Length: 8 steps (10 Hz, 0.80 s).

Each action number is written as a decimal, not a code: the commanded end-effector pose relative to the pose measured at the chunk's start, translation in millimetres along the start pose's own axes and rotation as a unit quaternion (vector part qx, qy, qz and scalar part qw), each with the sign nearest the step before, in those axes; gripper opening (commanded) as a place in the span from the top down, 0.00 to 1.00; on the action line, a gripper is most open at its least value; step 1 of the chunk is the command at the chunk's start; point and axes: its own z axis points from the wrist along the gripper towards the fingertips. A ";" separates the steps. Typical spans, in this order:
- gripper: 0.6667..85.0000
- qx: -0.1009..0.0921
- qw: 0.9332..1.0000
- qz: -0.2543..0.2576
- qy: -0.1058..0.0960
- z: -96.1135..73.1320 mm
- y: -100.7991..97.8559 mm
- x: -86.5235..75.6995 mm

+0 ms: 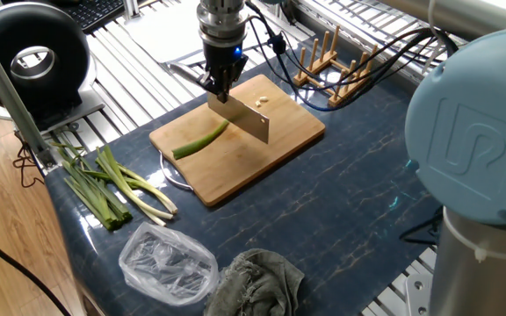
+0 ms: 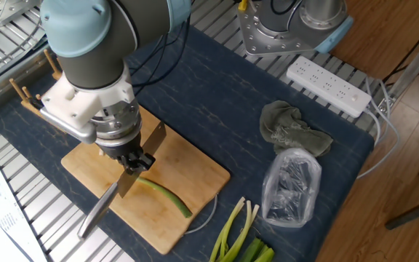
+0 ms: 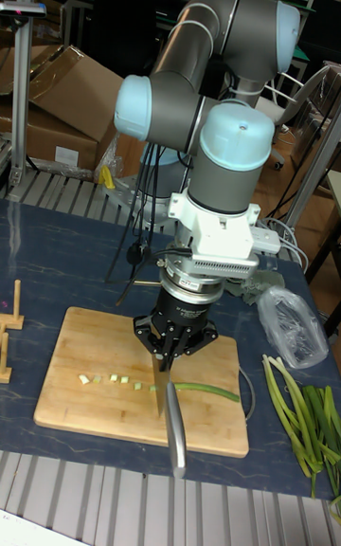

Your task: Chop the scallions

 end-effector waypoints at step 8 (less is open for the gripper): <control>0.99 -0.013 0.999 0.005 -0.037 19.2 1.4 -34.2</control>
